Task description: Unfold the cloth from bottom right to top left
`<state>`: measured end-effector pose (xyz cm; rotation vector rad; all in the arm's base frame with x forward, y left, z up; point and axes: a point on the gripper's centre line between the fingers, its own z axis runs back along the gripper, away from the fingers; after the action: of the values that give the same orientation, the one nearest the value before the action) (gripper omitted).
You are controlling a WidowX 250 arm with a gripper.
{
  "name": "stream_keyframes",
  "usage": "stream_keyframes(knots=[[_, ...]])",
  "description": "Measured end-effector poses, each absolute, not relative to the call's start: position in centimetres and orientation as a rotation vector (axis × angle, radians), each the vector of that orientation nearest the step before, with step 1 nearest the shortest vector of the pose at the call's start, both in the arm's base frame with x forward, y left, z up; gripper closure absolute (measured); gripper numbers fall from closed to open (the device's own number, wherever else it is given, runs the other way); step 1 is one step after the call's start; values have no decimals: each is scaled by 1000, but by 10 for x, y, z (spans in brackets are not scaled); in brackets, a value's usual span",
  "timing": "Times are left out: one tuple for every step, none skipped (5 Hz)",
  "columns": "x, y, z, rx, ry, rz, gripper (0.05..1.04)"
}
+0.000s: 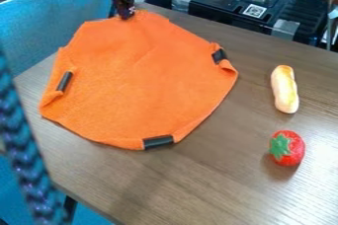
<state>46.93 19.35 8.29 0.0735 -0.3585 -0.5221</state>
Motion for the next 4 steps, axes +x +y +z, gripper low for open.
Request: stream_keyframes(knots=[[470, 196, 77, 92, -362, -526, 646], [465, 197, 60, 108, -337, -558, 343], [461, 194, 68, 115, -351, -568, 103], [447, 182, 86, 95, -381, -577, 83]])
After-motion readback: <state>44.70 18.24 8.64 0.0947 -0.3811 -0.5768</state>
